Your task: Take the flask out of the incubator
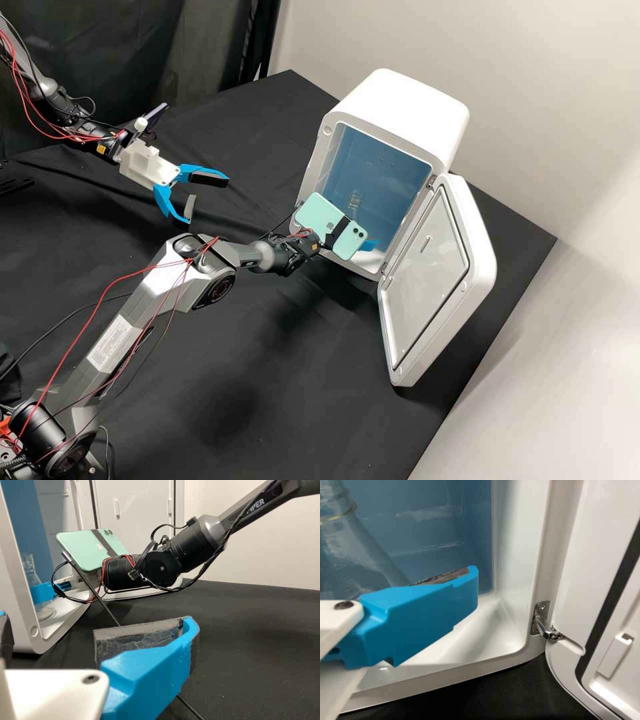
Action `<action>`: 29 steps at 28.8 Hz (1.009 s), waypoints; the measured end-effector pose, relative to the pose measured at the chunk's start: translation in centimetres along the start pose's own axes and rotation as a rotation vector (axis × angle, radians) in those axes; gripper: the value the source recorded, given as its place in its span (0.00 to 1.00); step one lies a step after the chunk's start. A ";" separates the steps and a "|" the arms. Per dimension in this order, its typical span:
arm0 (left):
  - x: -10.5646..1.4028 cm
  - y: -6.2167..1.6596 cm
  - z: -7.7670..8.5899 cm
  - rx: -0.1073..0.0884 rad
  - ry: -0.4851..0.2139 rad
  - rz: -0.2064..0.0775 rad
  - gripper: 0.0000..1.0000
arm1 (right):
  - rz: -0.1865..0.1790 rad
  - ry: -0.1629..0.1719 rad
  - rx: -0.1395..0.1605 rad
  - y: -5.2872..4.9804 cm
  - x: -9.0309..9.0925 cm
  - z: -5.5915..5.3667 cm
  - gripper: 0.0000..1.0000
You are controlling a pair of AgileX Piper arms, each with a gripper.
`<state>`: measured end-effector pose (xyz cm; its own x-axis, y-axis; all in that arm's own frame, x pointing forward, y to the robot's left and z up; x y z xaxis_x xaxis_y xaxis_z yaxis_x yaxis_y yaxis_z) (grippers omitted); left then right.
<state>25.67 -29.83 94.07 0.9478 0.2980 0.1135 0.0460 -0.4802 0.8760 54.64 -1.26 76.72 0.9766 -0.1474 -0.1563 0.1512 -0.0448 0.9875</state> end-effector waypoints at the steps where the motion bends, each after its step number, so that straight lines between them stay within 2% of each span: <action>1: 0.0 0.00 0.0 0.000 0.000 0.000 1.00 | 0.000 0.000 0.000 0.0 0.0 0.0 1.00; 7: 0.0 0.00 0.0 0.000 0.000 0.000 1.00 | 0.000 0.000 0.000 0.0 0.0 0.0 1.00; 9: 0.0 0.00 0.0 0.000 0.000 0.000 1.00 | -0.001 0.004 -0.016 0.1 0.0 0.0 1.00; 15: 0.0 0.00 0.0 0.000 0.000 0.000 1.00 | 0.019 0.033 -0.030 0.4 0.0 -0.1 1.00; 18: 0.0 0.00 0.0 0.000 0.000 0.000 1.00 | 0.016 0.038 -0.045 0.5 0.0 0.0 1.00; 21: 0.0 0.00 0.0 0.000 0.000 0.000 1.00 | 0.014 0.039 -0.032 0.5 0.0 -0.1 1.00; 24: 0.0 0.00 0.0 0.000 0.000 0.000 1.00 | 0.009 0.043 -0.034 0.4 0.0 -0.1 1.00; 25: 0.0 0.00 0.0 0.000 0.000 0.000 1.00 | 0.008 0.044 -0.029 0.4 0.0 -0.1 0.00; 29: 0.0 0.00 0.0 0.000 0.000 0.000 1.00 | 0.003 0.049 -0.031 0.3 0.0 -0.1 0.00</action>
<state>25.67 -29.83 94.07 0.9478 0.2980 0.1135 0.0460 -0.4802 0.8760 54.70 -1.14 77.06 0.9832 -0.0988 -0.1533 0.1527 -0.0133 0.9882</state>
